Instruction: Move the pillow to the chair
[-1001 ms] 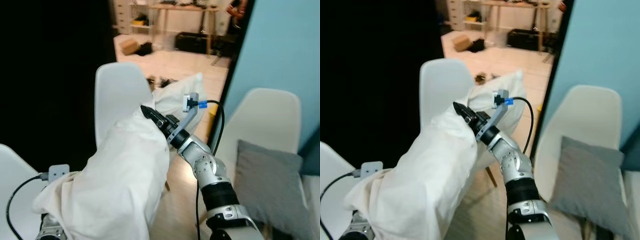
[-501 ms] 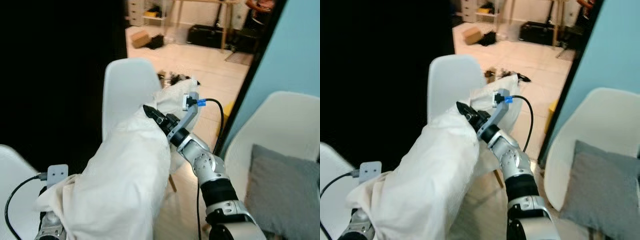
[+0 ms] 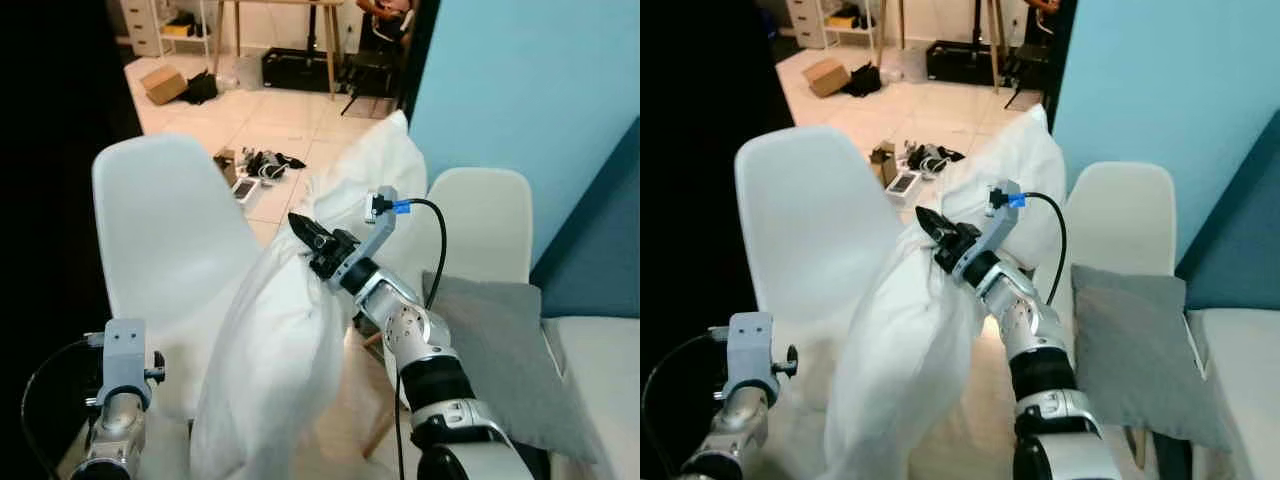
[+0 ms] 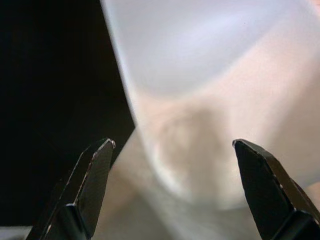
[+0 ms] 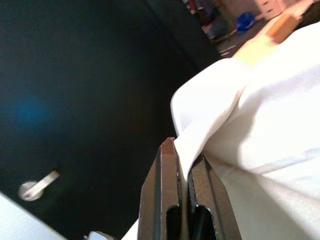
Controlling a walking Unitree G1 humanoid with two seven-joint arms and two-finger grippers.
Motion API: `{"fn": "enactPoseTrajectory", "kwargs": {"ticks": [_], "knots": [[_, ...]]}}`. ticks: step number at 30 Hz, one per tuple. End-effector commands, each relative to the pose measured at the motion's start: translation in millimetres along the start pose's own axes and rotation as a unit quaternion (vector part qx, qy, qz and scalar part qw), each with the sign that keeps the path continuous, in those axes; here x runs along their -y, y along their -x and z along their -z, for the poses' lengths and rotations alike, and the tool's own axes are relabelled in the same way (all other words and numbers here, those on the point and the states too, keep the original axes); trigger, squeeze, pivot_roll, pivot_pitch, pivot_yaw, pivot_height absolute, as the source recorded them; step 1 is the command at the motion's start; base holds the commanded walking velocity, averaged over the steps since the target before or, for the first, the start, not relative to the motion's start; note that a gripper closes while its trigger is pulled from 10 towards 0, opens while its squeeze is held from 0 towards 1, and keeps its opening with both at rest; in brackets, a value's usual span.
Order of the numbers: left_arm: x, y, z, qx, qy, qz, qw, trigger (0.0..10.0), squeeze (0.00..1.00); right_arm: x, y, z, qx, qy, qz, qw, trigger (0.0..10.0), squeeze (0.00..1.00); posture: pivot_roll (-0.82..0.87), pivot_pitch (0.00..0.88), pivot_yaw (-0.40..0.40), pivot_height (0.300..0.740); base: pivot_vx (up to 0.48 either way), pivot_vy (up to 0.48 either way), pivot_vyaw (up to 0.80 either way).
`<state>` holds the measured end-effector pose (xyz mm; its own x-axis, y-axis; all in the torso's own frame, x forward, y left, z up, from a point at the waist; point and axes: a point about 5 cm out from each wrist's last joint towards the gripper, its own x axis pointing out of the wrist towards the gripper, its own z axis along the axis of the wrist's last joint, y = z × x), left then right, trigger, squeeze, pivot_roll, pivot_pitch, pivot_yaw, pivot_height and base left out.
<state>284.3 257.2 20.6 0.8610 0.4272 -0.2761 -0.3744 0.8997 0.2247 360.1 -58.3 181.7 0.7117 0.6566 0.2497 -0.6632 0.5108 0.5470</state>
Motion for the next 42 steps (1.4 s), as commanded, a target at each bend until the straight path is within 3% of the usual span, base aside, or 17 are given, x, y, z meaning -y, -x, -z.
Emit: {"fn": "enactPoseTrajectory", "kwargs": {"ticks": [1,14,19,36,37,39,40,41,42], "knots": [[-7.7,1.3,6.2,-0.010,-0.005,-0.012,1.000,10.0,0.00,-20.8,-10.4,-11.2,0.028,0.033,-0.057,0.997,0.0,0.00,-0.02,0.030,0.010,0.740,0.289,0.000,0.80],[-8.9,-1.5,-1.0,0.004,-0.016,-0.018,1.000,10.0,0.00,-28.1,-11.7,-7.6,0.022,0.031,-0.083,0.996,0.0,0.00,-0.02,0.021,0.008,0.740,0.290,0.000,0.80],[-7.3,-2.3,-4.1,0.011,-0.015,-0.014,1.000,10.0,0.00,-20.8,-12.4,-9.1,0.032,0.017,-0.047,0.998,0.0,0.00,-0.02,0.019,0.004,0.740,0.290,0.000,0.80],[7.1,-3.4,-17.0,0.039,-0.012,0.023,0.999,10.0,0.00,-9.5,-10.3,-10.7,0.039,-0.001,0.000,0.999,0.2,0.00,-0.02,0.039,0.007,0.740,0.291,0.000,0.00],[8.7,-3.1,-18.0,0.042,-0.011,0.028,0.999,10.0,0.00,-7.1,-10.2,-9.9,0.038,-0.001,0.012,0.999,2.2,0.00,-0.02,0.039,0.007,0.740,0.289,0.000,0.00],[9.9,-3.0,-19.0,0.045,-0.011,0.033,0.998,10.0,0.00,-5.2,-10.3,-9.6,0.038,-0.001,0.023,0.999,2.7,0.00,-0.02,0.043,0.006,0.740,0.289,0.000,0.00],[11.7,-2.9,-19.7,0.046,-0.008,0.038,0.998,10.0,0.00,-2.3,-10.7,-8.3,0.031,0.001,0.037,0.999,9.2,0.00,-0.02,0.044,0.004,0.740,0.000,0.000,0.00],[13.0,-2.8,-20.2,0.047,-0.007,0.042,0.998,10.0,0.00,-0.2,-11.1,-7.3,0.026,0.004,0.047,0.999,10.0,0.00,-0.02,0.044,0.004,0.740,0.000,0.000,0.00],[14.3,-2.6,-21.0,0.049,-0.008,0.045,0.998,10.0,0.00,2.9,-11.1,-5.7,0.019,0.012,0.062,0.998,10.0,0.00,-0.02,0.044,0.004,0.740,0.000,0.000,0.00]]}}
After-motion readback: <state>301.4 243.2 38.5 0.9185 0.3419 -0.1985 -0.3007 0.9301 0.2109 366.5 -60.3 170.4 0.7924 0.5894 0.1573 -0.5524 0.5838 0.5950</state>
